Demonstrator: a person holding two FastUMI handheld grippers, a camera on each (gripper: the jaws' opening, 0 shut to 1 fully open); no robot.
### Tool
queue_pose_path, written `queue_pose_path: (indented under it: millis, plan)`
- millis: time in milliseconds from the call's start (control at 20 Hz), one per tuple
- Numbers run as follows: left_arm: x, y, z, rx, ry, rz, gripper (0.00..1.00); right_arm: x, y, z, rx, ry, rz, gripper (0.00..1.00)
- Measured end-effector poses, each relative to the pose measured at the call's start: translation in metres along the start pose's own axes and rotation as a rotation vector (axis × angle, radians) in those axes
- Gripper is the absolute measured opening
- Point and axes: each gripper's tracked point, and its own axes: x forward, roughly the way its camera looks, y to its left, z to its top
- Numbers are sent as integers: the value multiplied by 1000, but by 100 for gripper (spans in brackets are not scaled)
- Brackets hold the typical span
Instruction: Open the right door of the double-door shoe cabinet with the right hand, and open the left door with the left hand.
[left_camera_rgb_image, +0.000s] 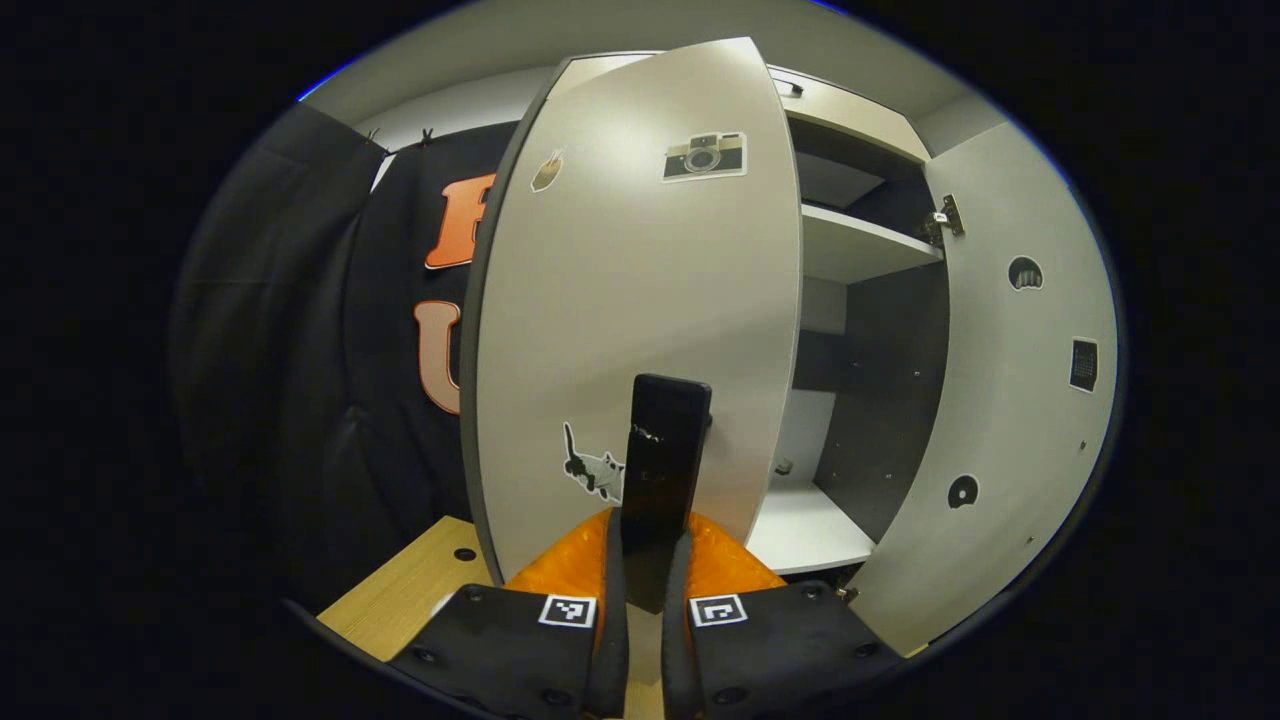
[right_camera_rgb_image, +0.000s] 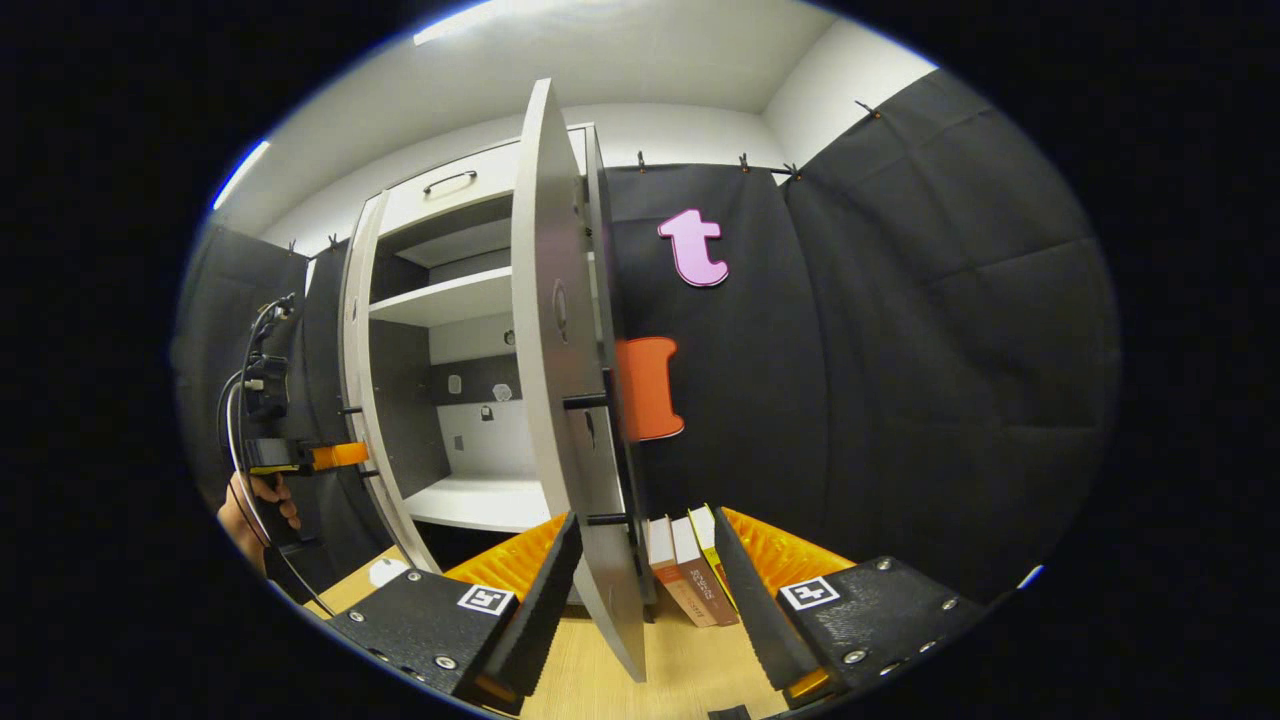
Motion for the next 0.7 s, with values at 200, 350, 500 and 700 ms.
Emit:
queue_pose_path:
  millis: [200,350,500,700]
  plan:
    - [-2,6,1,-24,-12,49,20,1,20,-1,-3,-22,33,82]
    - [-4,9,2,-20,-23,75,20,1,35,0,-3,-25,65,81]
    - [-8,16,2,-41,-22,113,19,4,53,2,-1,-31,103,82]
    - [-14,20,2,2,-33,158,14,8,71,-3,-8,-17,133,81]
